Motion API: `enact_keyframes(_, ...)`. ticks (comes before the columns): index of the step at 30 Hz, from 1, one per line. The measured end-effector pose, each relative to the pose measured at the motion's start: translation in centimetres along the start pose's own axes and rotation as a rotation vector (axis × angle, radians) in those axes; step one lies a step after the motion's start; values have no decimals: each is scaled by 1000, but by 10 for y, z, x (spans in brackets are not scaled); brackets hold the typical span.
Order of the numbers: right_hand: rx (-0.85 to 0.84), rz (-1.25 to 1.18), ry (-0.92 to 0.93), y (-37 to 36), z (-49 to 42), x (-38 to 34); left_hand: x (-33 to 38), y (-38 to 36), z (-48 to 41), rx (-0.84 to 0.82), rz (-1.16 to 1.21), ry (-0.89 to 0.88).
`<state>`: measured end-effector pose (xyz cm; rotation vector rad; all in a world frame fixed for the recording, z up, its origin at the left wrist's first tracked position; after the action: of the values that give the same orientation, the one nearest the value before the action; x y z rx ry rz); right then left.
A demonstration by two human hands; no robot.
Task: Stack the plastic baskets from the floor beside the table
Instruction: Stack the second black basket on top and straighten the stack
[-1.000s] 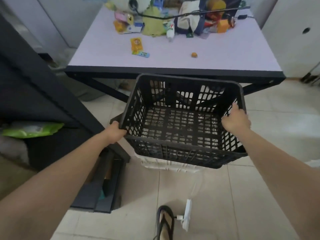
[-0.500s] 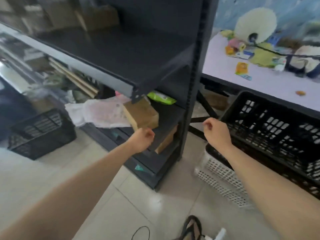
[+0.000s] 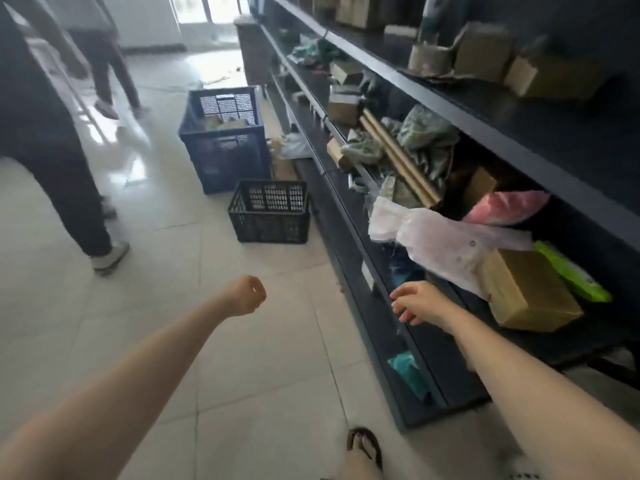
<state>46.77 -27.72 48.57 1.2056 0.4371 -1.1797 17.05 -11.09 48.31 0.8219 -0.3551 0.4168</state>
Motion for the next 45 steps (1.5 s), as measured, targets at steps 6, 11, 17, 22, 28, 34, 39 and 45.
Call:
enact_keyframes(6,-126,-10,58,-26,-121,-67,-29,82,-78,85,289,187)
enact_keyframes(11,-179,42,69,-18,-254,-106,13,134,-168,76,333,203)
enact_keyframes(17,-250,202,48,7,-391,-155,77,198,-262,97,373,229)
enact_keyframes(22,-372,314,5,9,-464,-189,102,238,-325,68,292,245)
enact_keyframes(28,-358,320,-68,0,-575,-212,102,303,-437,100,252,289)
enact_keyframes(34,-298,376,-262,-24,-716,-198,103,365,-596,112,177,292)
enact_keyframes(39,-235,317,-418,-59,-822,-180,79,409,-710,155,111,381)
enact_keyframes(45,-139,260,-507,-126,-948,-103,38,392,-864,211,73,444)
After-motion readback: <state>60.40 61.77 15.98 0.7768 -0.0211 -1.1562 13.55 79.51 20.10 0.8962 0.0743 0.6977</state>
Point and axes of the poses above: each hand's wrist, its own z-axis away from the middle knuckle, its own y-axis out of the back of the hand, x = y × z, the point moved 8 cm from there along -z, towards the middle knuckle, and after that the axes turned 12 degrees about y, right-handed, at the moved point
